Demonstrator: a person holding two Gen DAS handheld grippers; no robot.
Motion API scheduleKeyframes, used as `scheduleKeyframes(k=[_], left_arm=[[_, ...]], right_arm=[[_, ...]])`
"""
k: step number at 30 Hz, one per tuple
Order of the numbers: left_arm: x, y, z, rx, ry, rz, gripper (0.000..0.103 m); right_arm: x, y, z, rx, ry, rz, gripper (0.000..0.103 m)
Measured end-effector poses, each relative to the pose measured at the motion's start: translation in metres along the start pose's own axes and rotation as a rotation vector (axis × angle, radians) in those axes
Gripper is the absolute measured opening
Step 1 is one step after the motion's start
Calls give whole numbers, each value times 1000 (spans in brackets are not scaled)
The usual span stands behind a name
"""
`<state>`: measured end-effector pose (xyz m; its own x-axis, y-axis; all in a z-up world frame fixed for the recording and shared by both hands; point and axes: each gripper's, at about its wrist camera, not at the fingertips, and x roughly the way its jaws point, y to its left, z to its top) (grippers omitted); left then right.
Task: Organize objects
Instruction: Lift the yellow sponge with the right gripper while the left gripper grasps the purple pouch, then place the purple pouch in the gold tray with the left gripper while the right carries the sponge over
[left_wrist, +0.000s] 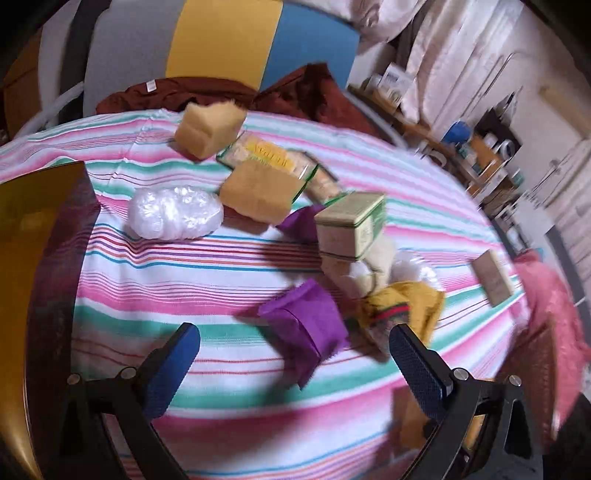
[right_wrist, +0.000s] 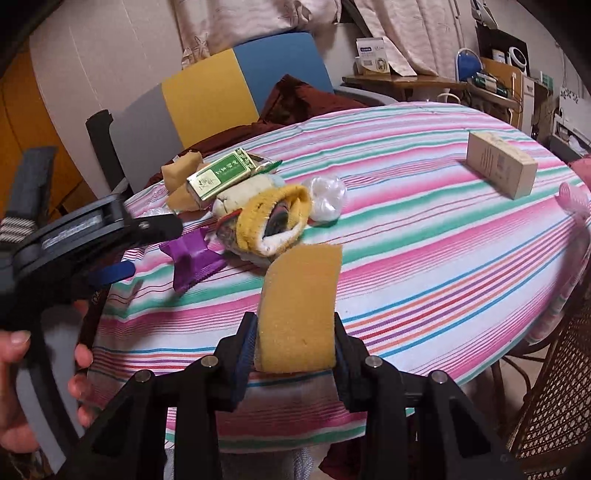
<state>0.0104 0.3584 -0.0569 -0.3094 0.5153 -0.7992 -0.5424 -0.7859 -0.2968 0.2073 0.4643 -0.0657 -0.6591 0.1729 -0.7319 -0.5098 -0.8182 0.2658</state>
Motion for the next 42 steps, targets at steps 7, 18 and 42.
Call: scheduleKeyframes(k=[7, 18, 42], left_arm=[[20, -15, 1, 109, -12, 105, 89], [19, 13, -5, 117, -13, 28, 41], [-109, 91, -36, 9, -155, -126, 41]], right_arm=[[0, 1, -1, -12, -1, -2, 37], [1, 1, -2, -15, -4, -7, 37], [-4, 17, -5, -40, -24, 3, 35]])
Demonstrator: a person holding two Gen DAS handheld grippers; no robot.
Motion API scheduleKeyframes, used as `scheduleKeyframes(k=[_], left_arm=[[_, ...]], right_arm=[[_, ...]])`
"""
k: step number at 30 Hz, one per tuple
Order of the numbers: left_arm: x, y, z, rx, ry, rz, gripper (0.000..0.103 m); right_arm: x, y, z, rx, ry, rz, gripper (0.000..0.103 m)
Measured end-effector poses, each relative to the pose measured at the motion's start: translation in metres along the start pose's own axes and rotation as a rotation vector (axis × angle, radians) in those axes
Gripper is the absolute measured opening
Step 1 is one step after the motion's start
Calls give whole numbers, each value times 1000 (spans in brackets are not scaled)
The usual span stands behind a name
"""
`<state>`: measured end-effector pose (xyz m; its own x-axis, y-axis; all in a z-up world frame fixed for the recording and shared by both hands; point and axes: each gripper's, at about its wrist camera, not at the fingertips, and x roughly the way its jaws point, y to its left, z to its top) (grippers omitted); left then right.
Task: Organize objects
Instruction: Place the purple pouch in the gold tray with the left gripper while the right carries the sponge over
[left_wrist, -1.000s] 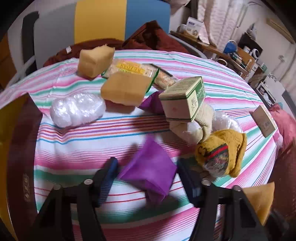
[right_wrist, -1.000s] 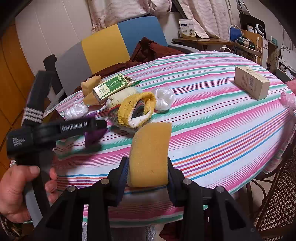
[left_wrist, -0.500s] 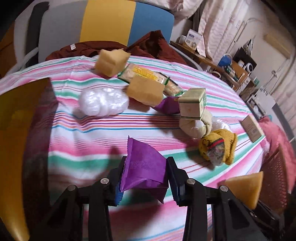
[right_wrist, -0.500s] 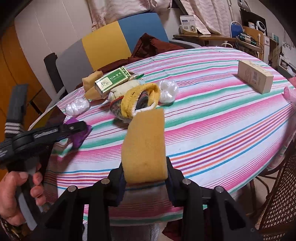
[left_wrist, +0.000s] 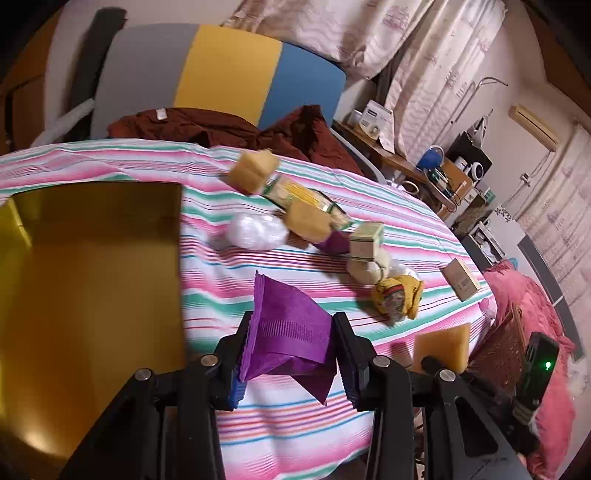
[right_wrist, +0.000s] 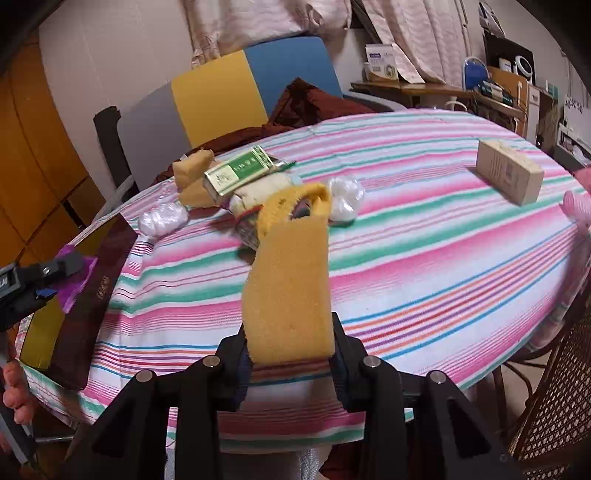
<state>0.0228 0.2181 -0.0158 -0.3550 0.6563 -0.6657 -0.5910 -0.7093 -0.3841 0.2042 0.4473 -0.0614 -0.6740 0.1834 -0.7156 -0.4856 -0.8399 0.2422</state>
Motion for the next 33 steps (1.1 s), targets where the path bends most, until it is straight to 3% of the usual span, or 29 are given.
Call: scheduleKeyframes(k=[6, 16, 22, 33], left_arm=[[-35, 40, -8, -53, -45, 41, 41], [-74, 119, -31, -176, -96, 185, 41], [-79, 159, -42, -220, -74, 287, 42], [-75, 187, -48, -221, -14, 425, 42]], right_arm=[[-6, 13, 3, -27, -17, 17, 35], [-11, 40, 4, -74, -37, 57, 36], [-13, 53, 3, -74, -39, 70, 36], [-29, 113, 8, -166, -78, 169, 35]])
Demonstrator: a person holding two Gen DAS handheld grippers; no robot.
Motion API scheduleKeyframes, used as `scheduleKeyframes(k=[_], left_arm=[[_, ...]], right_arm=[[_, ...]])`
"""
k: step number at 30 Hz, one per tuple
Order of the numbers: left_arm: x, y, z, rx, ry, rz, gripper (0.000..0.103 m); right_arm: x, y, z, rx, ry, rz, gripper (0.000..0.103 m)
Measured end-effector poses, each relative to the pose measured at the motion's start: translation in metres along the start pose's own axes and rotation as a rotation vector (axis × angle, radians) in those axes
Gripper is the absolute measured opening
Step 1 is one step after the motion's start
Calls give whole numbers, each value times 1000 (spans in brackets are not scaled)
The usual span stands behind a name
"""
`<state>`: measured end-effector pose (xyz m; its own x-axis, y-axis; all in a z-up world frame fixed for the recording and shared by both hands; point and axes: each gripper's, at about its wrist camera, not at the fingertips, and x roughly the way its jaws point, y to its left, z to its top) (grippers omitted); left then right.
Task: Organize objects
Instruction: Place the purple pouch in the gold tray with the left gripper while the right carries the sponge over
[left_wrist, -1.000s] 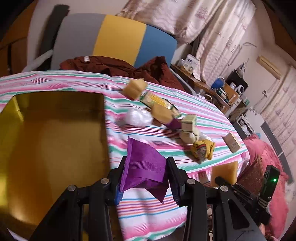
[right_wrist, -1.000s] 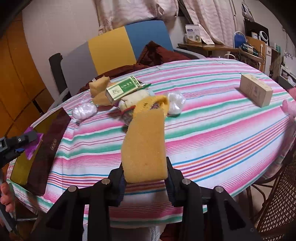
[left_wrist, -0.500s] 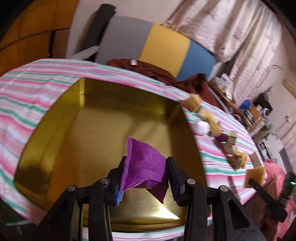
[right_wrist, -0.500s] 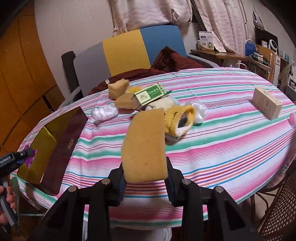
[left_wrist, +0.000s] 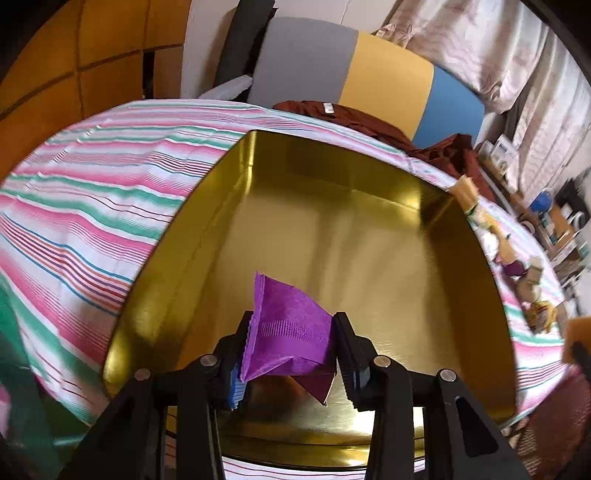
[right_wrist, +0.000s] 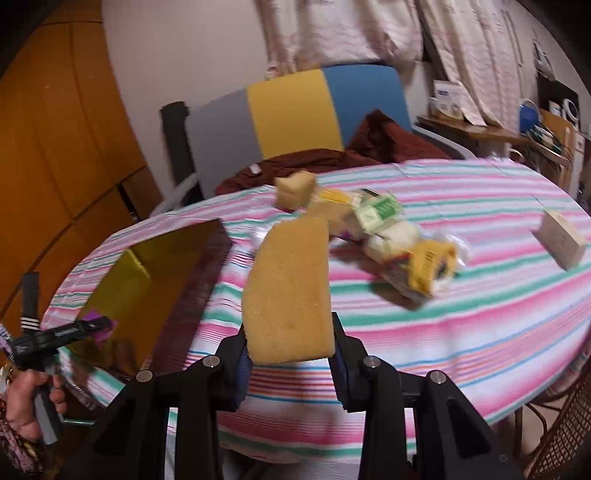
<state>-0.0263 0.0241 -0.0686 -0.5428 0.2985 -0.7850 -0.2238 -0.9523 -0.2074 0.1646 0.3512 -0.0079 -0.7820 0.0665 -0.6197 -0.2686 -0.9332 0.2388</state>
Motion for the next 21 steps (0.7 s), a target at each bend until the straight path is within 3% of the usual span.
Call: scheduleKeyframes(k=[6, 8, 10, 12, 16, 21], left_arm=[[0, 7, 1, -7, 2, 39, 43], [-2, 8, 3, -16, -11, 53, 54], [-8, 8, 4, -27, -29, 69, 78], [-18, 10, 5, -53, -72, 70, 86], [-36, 17, 8, -102, -151, 73, 89], [-43, 31, 11, -195, -180, 59, 95]], right_arm=[[-1, 39, 13, -70, -33, 75, 35], [2, 48, 15, -86, -35, 92, 35], [7, 58, 17, -100, -30, 115, 35], [11, 67, 17, -110, -21, 132, 36], [22, 85, 12, -140, 12, 161, 36], [39, 103, 6, -169, 68, 196, 36]])
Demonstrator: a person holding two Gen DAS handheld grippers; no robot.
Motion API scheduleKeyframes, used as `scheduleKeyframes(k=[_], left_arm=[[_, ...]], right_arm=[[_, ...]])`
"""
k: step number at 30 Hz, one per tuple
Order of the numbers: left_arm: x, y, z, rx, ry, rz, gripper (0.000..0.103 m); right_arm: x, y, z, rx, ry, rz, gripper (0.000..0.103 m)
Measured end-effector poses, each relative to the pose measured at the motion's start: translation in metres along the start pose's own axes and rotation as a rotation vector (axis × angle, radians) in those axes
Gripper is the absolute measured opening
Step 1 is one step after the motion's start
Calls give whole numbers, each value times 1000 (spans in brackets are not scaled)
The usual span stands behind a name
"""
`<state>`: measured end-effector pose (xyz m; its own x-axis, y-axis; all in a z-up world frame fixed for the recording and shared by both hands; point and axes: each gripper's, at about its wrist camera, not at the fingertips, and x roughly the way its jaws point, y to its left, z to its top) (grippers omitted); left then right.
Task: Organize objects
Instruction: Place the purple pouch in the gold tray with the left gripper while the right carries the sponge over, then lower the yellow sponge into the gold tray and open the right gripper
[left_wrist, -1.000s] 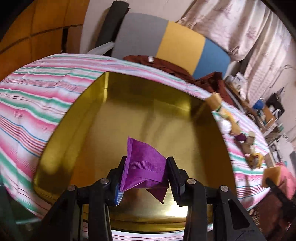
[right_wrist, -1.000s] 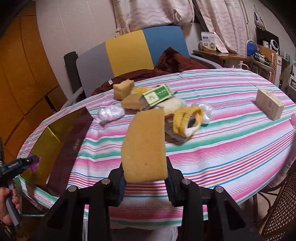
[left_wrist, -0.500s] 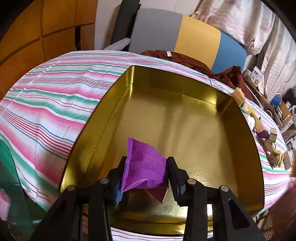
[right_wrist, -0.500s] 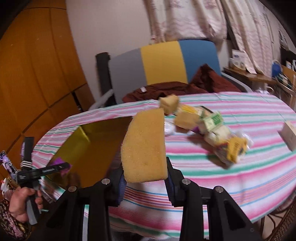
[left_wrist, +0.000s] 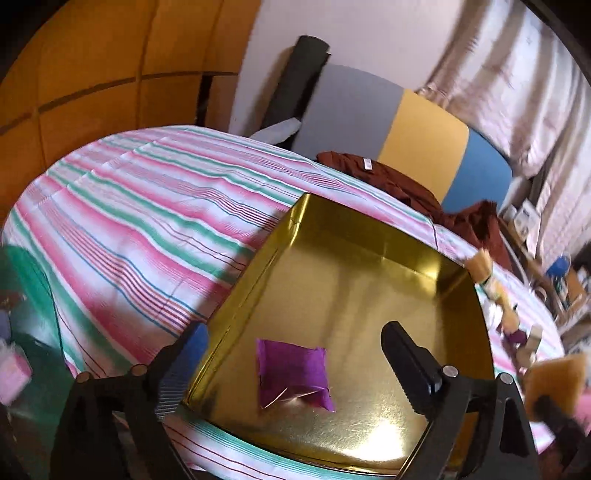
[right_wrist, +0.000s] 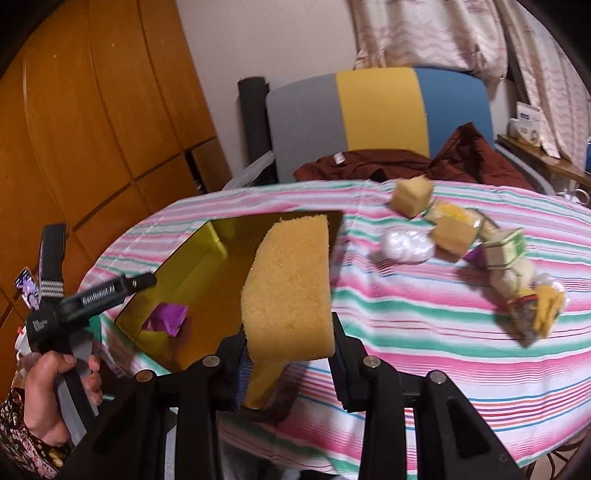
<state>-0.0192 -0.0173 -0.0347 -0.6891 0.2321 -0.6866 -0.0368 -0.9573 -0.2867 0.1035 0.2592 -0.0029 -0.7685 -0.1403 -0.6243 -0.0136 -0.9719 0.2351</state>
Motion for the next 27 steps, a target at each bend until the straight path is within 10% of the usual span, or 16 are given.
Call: scheduleKeyframes(k=[27], left_arm=[[-15, 23, 11, -102, -52, 35, 95]], right_arm=[[115, 84, -3, -83, 283, 126, 49]])
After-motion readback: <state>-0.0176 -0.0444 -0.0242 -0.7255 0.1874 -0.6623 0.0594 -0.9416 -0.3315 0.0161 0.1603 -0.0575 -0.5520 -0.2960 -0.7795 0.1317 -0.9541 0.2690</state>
